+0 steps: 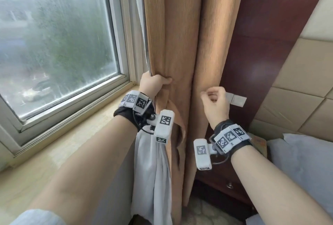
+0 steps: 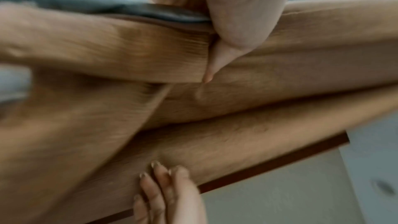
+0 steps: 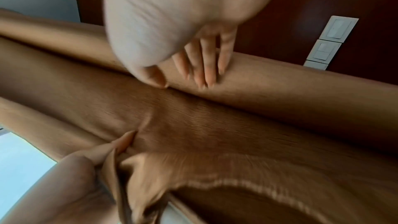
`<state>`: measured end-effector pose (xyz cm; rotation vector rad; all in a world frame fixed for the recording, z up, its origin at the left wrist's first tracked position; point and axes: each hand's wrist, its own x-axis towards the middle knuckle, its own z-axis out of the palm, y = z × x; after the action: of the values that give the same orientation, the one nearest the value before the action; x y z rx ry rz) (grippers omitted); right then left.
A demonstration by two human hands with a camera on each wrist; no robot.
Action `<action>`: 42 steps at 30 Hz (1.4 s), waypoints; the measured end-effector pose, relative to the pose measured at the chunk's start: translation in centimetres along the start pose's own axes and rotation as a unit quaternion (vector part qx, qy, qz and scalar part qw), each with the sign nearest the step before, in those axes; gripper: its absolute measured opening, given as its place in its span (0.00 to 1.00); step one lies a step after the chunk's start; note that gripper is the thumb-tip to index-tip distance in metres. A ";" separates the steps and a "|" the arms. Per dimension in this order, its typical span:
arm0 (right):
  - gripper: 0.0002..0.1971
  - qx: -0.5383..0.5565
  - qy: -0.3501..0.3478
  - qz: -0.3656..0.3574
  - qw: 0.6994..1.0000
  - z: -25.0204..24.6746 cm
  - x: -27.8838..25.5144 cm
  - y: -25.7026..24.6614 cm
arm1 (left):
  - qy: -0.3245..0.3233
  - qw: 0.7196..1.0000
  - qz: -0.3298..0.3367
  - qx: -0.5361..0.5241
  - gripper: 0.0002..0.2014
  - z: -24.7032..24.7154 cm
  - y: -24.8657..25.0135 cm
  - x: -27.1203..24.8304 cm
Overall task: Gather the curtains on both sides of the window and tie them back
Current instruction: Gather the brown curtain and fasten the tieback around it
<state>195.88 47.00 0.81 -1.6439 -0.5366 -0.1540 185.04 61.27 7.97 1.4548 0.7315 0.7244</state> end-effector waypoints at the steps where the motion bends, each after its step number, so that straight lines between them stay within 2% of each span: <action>1: 0.12 -0.010 0.011 -0.015 1.000 0.3 0.2 0.0 | 0.010 1.000 -0.014 -0.011 0.18 -0.3 0.1 0.0; 4: 0.21 -0.051 0.052 -0.049 0.996 1.2 0.4 0.1 | 0.034 0.998 -0.028 -0.035 0.13 -0.7 -0.4 0.0; 6: 0.25 -0.080 0.112 -0.061 0.989 1.7 0.6 0.0 | 0.059 0.998 0.002 -0.031 0.08 -0.6 -0.8 -0.3; 8: 0.30 -0.110 0.159 -0.047 0.980 1.8 1.0 -0.6 | 0.070 0.996 0.043 0.015 0.08 -0.5 -1.1 -0.5; 10: 0.33 -0.122 0.174 -0.021 0.977 1.7 1.7 -1.2 | 0.067 0.995 0.062 0.047 0.09 -0.5 -1.2 -0.2; 12: 0.29 -0.116 0.164 -0.026 0.979 1.5 2.5 -1.6 | 0.063 0.995 0.057 0.056 0.11 -0.7 -1.2 0.2; 16: 0.11 -0.145 0.160 -0.147 0.965 1.9 2.5 -2.3 | 0.063 0.995 0.051 0.059 0.12 -1.5 -1.3 1.0; 17: 0.10 -0.133 0.156 -0.166 0.965 2.0 2.3 -2.4 | 0.063 0.995 0.050 0.059 0.13 -1.6 -1.3 1.1; 21: 0.15 -0.081 0.086 -0.205 0.972 2.9 0.8 -3.2 | 0.072 0.995 0.057 0.044 0.15 -2.3 -1.5 1.7; 25: 0.15 -0.080 -0.066 -0.287 0.952 4.5 -1.4 -4.9 | 0.074 0.994 0.073 0.044 0.10 -2.4 -1.7 2.0; 27: 0.12 -0.076 -0.129 -0.292 0.945 5.2 -2.1 -5.5 | 0.067 0.993 0.084 0.044 0.06 -2.5 -1.8 2.0; 31: 0.10 -0.113 -0.201 -0.269 0.935 6.2 -2.1 -5.9 | 0.030 0.994 0.091 0.046 0.07 -2.9 -1.6 1.6; 33: 0.10 -0.157 -0.177 -0.244 0.940 6.3 -1.7 -5.3 | 0.017 0.996 0.075 0.047 0.07 -3.3 -1.6 1.4; 34: 0.10 -0.169 -0.140 -0.228 0.948 6.0 -1.3 -4.9 | 0.016 0.996 0.067 0.049 0.08 -3.5 -1.6 1.4; 37: 0.10 -0.169 0.032 -0.136 0.976 4.4 0.2 -3.4 | 0.020 0.996 0.064 0.063 0.12 -4.2 -1.6 1.5; 39: 0.12 -0.151 0.105 -0.089 0.979 3.4 1.2 -2.9 | 0.025 0.996 0.065 0.061 0.15 -4.5 -1.5 1.5; 40: 0.14 -0.147 0.125 -0.101 0.976 3.1 1.5 -2.9 | 0.026 0.996 0.063 0.059 0.16 -4.6 -1.4 1.4; 42: 0.18 -0.132 0.132 -0.170 0.967 2.8 1.9 -3.5 | 0.024 0.997 0.056 0.057 0.16 -4.6 -1.2 1.4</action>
<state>195.50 50.35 4.30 -1.7417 -0.6083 -0.7155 182.14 65.15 6.77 1.5965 0.7415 0.8175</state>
